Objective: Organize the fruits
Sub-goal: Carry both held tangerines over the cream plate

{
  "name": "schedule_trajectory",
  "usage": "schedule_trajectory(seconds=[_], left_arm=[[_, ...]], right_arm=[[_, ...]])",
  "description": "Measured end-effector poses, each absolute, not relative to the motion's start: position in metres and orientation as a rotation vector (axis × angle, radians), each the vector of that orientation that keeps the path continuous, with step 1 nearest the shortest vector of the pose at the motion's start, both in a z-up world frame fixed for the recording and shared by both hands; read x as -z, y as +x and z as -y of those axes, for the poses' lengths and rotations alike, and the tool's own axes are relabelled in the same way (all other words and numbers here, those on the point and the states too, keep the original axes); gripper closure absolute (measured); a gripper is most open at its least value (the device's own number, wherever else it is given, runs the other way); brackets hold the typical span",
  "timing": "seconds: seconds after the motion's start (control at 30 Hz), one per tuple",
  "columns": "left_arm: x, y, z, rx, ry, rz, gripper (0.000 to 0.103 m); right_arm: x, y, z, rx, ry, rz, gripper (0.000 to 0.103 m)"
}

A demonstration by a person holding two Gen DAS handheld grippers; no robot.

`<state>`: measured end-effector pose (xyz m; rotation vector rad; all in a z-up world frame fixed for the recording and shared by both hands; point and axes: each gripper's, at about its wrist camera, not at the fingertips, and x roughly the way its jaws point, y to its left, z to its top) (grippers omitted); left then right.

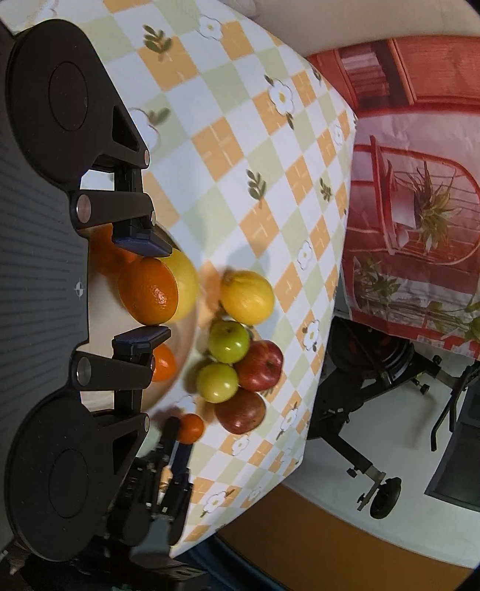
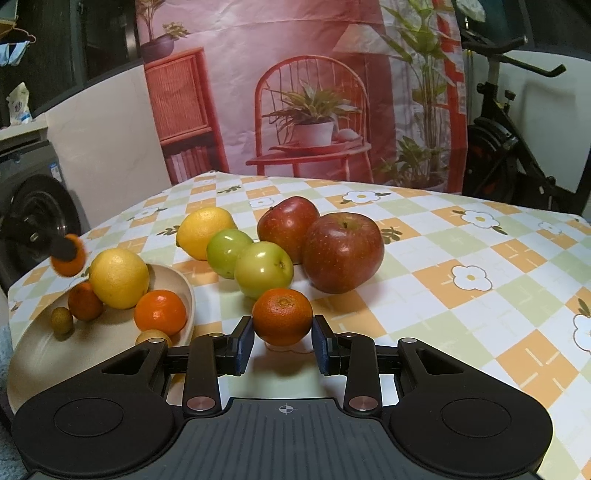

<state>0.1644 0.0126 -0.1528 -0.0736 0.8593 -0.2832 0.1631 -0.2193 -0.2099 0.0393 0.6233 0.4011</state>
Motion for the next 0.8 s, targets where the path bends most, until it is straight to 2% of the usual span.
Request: schedule_trajectory(seconds=[0.8], left_arm=[[0.180,0.120,-0.017,0.346,-0.021,-0.924,0.060]], right_arm=[[0.176,0.113,0.180,-0.558,-0.011,-0.635,0.072]])
